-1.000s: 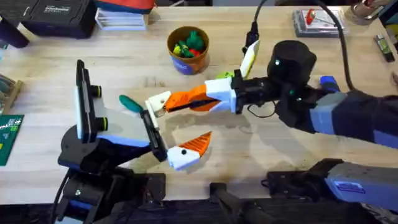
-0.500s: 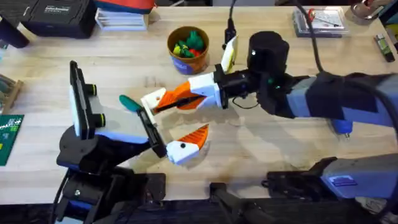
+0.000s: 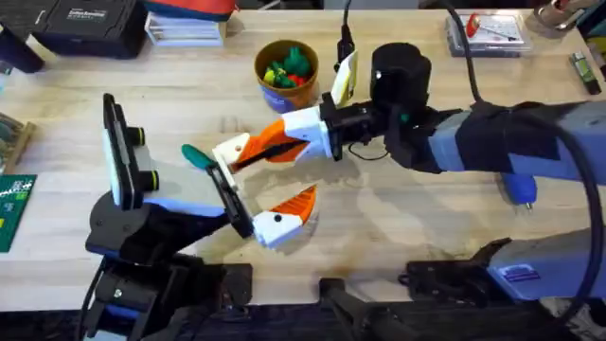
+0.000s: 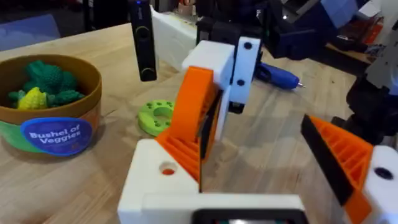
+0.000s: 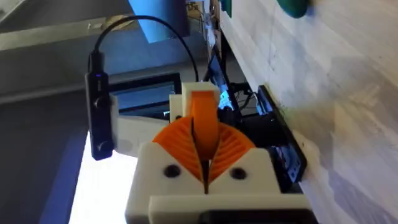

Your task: Pick up the gripper from the table and insert it into the empty holder that is missing its gripper. Then pick up a screw, insert it into the mounting hole, and use the screwdriver to tighten it. Finally, clean up the table by picking up the vegetable and placing it into the bucket.

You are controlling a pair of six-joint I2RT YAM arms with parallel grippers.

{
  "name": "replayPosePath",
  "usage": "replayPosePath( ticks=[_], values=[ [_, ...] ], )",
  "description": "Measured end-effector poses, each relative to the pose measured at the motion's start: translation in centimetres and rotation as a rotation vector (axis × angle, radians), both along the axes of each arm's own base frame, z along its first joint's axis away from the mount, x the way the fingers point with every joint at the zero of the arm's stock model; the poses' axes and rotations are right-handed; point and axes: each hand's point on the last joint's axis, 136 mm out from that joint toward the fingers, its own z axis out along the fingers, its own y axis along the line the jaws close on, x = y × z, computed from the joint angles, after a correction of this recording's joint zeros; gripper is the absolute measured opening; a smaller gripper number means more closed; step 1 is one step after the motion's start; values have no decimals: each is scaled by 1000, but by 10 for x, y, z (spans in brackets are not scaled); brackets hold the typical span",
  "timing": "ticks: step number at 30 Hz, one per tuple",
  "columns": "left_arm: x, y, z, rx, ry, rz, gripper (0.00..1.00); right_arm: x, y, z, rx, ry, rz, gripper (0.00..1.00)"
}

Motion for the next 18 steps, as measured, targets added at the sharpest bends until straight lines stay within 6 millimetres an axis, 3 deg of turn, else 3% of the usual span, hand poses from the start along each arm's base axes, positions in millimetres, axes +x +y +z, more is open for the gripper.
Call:
replayPosePath(
  ticks=[18],
  values=[
    [9,6,0,-5,10,62,986,11,13,-2,-27,-36,-95,8]
  ],
)
